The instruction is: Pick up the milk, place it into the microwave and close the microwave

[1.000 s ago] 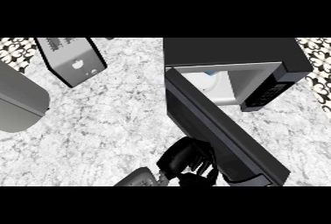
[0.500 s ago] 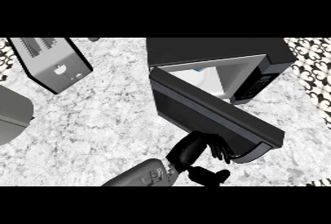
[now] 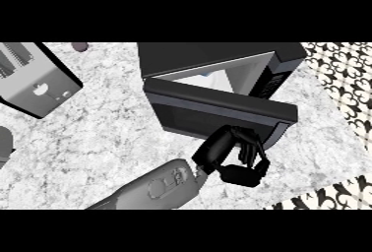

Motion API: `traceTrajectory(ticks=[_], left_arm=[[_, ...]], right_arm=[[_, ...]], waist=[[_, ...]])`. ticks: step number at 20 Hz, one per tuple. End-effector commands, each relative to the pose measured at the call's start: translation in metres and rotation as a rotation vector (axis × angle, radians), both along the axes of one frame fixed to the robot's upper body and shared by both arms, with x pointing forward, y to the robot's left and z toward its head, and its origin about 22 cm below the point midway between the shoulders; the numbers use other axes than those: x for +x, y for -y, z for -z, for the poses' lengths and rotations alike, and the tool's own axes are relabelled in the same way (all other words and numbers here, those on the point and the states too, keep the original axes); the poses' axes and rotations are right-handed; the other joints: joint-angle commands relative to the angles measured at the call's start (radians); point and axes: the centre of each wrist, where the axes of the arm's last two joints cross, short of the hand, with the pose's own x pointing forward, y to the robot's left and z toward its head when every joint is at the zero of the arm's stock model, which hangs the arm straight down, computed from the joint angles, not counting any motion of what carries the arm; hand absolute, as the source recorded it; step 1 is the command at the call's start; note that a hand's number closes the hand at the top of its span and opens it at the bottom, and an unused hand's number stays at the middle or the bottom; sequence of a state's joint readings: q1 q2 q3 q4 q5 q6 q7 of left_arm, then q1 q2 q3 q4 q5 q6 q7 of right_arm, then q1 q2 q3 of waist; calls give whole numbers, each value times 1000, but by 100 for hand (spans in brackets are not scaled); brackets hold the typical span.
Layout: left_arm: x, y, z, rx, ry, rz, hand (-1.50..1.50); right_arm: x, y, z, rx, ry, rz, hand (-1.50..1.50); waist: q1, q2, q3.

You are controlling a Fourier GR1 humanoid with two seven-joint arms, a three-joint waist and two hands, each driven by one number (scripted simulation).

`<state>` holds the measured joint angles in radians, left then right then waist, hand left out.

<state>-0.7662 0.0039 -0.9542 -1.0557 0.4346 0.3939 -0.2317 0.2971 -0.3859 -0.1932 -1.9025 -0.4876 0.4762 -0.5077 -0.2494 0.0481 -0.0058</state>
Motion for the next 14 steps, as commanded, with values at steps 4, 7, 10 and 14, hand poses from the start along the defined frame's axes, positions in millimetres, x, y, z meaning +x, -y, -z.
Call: traceTrajectory(ticks=[4, 7, 10, 14], left_arm=[[30, 9, -32, -41, 40, -56, 150], [36, 11, -38, -52, 49, -74, 150], [45, 13, -47, -57, 54, -102, 150], [54, 15, -55, -59, 58, -131, 150]], right_arm=[[5, 0, -17, -5, 24, -52, -150], [6, 0, -21, -21, 10, -83, -150], [10, 2, -31, -37, 26, -104, -150], [14, -1, -41, -40, 54, -140, -150]], waist=[[-66, 11, 2], [-88, 17, 3], [-110, 25, 3], [-137, 33, 4]])
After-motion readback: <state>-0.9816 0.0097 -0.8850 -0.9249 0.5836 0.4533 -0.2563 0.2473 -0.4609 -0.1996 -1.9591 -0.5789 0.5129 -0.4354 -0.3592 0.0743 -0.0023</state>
